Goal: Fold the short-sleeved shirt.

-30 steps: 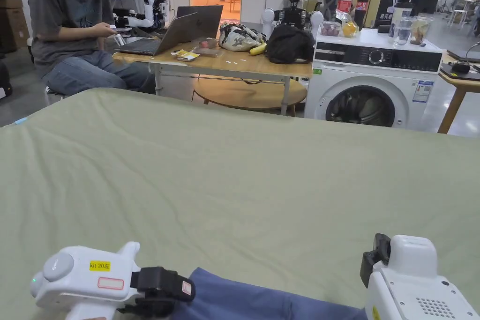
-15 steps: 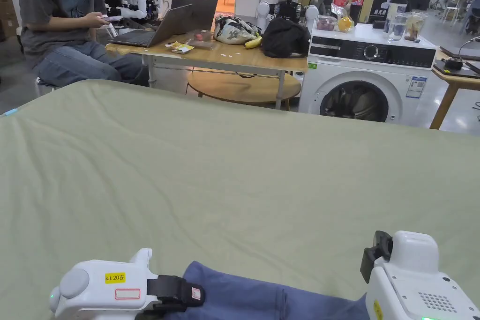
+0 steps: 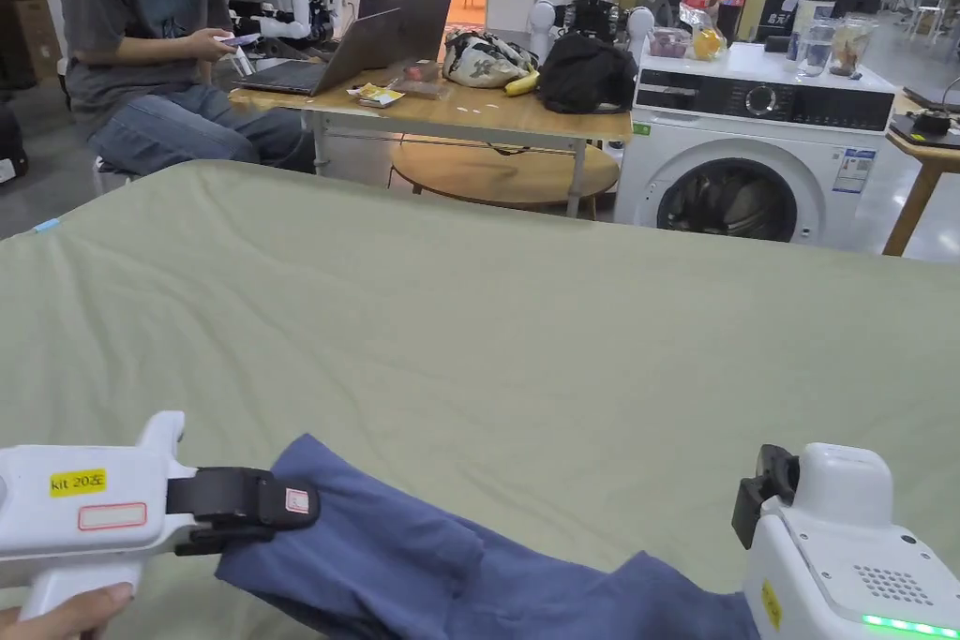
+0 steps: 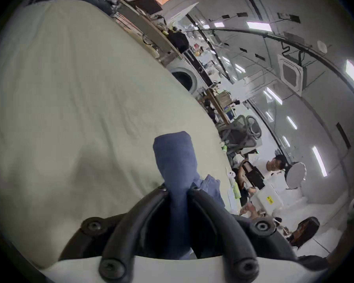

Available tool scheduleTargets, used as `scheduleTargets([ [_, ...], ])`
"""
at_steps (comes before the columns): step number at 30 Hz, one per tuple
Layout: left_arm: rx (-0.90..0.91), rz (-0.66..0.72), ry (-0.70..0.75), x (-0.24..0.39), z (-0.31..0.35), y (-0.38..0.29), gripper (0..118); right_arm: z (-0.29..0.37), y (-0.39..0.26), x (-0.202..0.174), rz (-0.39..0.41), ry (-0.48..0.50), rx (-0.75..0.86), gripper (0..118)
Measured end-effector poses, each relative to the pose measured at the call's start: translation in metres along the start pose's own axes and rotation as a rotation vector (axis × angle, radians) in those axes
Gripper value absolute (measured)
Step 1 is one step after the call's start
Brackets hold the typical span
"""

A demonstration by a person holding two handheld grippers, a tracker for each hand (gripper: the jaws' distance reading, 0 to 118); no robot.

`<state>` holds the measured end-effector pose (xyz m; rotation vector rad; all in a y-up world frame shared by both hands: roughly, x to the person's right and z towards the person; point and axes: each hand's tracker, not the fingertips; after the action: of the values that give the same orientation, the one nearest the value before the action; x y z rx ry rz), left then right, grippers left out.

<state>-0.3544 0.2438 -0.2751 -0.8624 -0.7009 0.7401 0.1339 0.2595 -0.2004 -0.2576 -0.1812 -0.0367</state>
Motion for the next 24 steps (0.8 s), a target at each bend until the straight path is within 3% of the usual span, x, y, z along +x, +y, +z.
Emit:
scheduleTargets([
  [4, 0.011, -0.003, 0.113, 0.019, 0.005, 0.002, 5, -0.002, -0.001, -0.001, 0.001, 0.009, 0.002, 0],
  [8, -0.005, -0.016, 0.113, 0.050, -0.017, -0.001, 5, 0.000, -0.002, 0.002, -0.014, 0.010, -0.007, 0],
  [15, -0.130, -0.118, 0.122, 0.118, -0.086, -0.013, 5, 0.006, -0.005, 0.019, -0.011, -0.014, -0.016, 0],
  [24, -0.296, -0.189, 0.209, 0.157, -0.197, -0.038, 5, 0.014, -0.010, 0.043, -0.022, -0.056, -0.035, 0],
])
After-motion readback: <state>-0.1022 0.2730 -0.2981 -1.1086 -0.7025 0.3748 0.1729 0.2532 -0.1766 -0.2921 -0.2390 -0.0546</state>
